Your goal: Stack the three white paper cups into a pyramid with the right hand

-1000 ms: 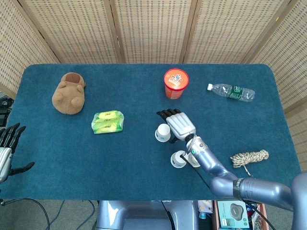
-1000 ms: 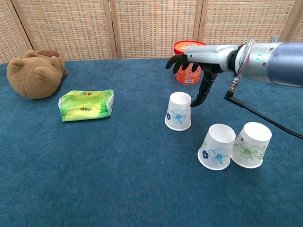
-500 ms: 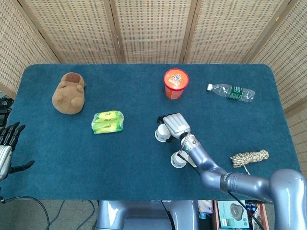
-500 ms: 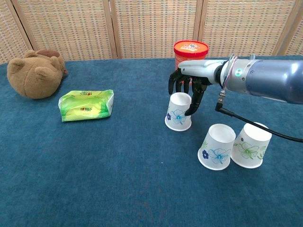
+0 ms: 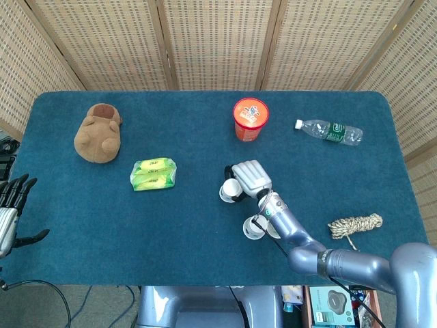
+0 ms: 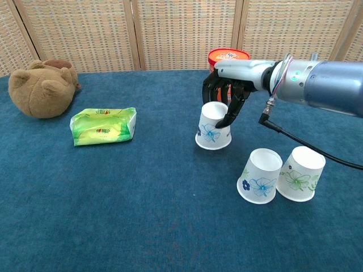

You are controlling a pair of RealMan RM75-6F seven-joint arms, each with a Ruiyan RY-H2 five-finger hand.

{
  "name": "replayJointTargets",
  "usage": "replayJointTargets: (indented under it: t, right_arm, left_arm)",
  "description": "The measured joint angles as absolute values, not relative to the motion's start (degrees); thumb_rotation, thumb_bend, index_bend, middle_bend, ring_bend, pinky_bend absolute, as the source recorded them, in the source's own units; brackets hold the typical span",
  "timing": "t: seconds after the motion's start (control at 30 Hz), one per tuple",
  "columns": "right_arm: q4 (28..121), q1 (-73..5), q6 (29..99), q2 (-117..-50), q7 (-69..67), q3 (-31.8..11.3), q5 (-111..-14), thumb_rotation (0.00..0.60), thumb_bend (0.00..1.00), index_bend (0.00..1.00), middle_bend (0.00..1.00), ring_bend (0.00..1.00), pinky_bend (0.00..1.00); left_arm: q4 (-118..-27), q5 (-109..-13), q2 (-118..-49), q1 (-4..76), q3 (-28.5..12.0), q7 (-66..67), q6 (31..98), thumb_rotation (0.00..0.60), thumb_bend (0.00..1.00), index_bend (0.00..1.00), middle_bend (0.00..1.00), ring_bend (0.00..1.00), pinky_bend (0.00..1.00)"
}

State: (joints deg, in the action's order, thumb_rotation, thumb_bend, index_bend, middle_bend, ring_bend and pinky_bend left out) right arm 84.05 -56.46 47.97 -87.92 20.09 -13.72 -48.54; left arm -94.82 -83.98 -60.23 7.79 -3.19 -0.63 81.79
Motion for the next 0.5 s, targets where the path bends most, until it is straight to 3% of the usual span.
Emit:
replayJointTargets:
  t: [0.33,0.5]
  right_arm:
    - [105.54,-49.99,55.63,-71.56,19.43,-14.09,-53.68,0.600,0.34,0.48,0.57,0.47,0.48]
    - [116.11,-42.55,60.45,-61.34,18.43,-10.93,-59.91,0.600,0.34,0.48,0.57,0.47,0.48]
  left_arm:
    - [-95.57,-86.12,-59.67,6.58,-2.79,-1.15,85.01,0.600,0.07,0.00,0.00,0.00,0.00]
    - [-96.02,-87.04,-58.43,6.02,-2.74,-2.65,86.17,0.600,0.07,0.00,0.00,0.00,0.00]
